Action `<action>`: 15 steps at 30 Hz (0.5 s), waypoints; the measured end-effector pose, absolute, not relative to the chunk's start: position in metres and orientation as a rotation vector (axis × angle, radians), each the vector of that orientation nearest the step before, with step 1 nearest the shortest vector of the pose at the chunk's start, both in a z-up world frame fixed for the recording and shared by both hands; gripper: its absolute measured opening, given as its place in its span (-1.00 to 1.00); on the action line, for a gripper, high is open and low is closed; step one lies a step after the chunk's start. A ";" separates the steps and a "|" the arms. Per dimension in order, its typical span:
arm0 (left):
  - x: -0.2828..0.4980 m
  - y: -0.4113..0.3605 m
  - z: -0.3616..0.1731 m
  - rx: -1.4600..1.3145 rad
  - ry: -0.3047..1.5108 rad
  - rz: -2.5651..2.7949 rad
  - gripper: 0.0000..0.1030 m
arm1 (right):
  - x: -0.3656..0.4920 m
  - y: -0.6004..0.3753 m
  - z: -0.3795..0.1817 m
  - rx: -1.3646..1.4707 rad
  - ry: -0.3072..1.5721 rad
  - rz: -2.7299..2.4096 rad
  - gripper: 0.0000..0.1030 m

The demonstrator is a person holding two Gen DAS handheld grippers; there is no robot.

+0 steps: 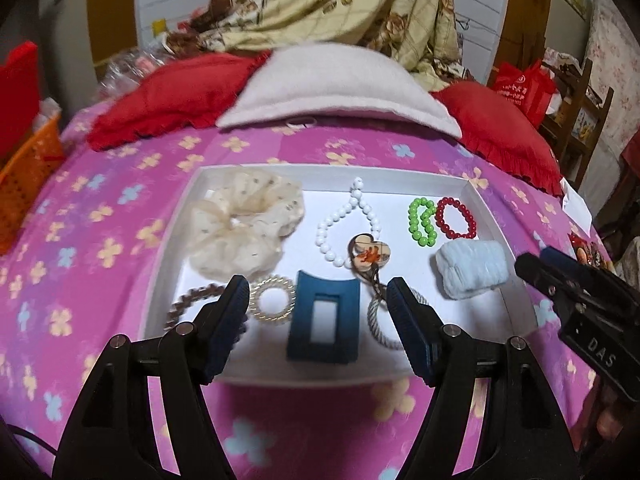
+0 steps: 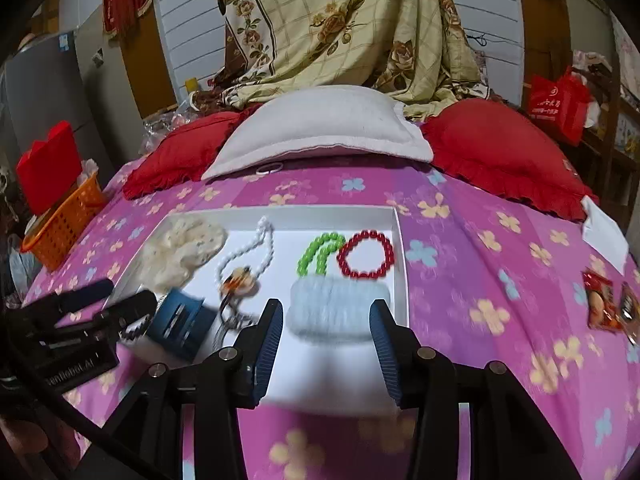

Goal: Organize jewelry

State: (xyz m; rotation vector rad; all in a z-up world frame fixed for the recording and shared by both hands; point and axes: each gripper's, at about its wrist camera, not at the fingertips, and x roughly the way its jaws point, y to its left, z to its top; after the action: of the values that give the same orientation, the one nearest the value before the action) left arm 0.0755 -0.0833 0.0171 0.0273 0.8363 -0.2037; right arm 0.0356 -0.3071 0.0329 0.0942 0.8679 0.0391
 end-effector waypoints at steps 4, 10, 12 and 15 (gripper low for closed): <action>0.049 -0.073 0.033 0.029 0.790 -0.179 0.39 | 0.013 -0.297 0.044 0.096 0.854 0.043 0.15; 0.013 -0.062 0.055 0.039 0.724 -0.147 0.39 | -0.018 -0.281 0.070 0.078 0.806 0.053 0.20; 0.004 -0.058 0.062 0.030 0.709 -0.143 0.39 | -0.026 -0.276 0.078 0.073 0.795 0.068 0.20; -0.010 -0.052 0.072 0.022 0.686 -0.130 0.39 | -0.037 -0.268 0.087 0.045 0.775 0.064 0.21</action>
State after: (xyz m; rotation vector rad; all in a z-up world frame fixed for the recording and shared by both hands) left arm -0.0104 -0.0517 0.0717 0.0223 0.6856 -0.1300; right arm -0.0366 -0.2680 0.0875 0.0452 0.7745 0.0644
